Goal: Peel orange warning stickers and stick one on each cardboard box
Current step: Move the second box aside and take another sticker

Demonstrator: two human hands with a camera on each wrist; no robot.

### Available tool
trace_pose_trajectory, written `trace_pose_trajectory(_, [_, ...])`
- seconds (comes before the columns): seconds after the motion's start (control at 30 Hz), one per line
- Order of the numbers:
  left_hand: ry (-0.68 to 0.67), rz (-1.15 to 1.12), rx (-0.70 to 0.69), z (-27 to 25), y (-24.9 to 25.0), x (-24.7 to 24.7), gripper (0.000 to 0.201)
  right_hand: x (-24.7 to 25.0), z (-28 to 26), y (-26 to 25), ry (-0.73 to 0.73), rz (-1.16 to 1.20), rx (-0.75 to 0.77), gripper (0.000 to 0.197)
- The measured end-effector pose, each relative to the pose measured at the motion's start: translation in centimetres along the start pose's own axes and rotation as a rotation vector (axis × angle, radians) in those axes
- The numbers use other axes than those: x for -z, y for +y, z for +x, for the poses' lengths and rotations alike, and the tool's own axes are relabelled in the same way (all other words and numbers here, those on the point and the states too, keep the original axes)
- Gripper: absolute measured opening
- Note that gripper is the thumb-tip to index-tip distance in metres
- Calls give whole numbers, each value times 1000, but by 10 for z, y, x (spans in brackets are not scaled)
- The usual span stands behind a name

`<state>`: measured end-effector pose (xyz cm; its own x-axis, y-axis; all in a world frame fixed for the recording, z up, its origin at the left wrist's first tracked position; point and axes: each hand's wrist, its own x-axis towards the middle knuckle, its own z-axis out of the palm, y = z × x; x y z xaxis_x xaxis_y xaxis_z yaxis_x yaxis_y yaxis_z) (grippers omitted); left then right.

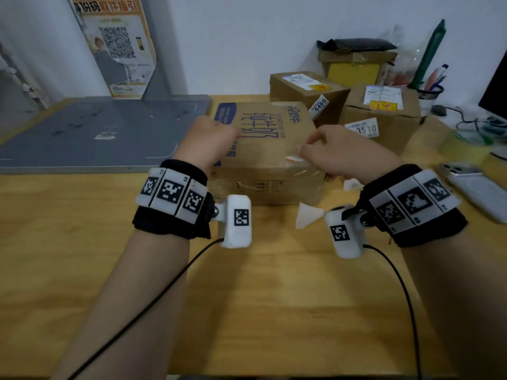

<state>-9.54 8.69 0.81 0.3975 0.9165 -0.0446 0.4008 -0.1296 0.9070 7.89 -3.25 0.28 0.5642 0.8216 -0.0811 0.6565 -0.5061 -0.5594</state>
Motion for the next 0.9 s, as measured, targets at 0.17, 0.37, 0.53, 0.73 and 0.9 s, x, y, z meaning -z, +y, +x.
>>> trace_pose_trajectory(0.17, [203,-34,-213,-4,17,-32,21,18,-11,22,24,46,-52,34])
trace_pose_trajectory(0.37, [-24,-411,-339,-42,46,-89,44,38,-18,63,-56,8,-150,32])
trace_pose_trajectory(0.53, [-291,-396,-145,-56,43,-137,36,49,-16,96,-69,-50,-199,41])
trace_pose_trajectory(0.73, [-314,-282,-161,-56,49,-165,32,58,-11,126,-156,-137,-221,56])
trace_pose_trajectory(0.9, [-369,-275,-139,-60,53,-177,31,52,-12,138,-202,-203,-244,52])
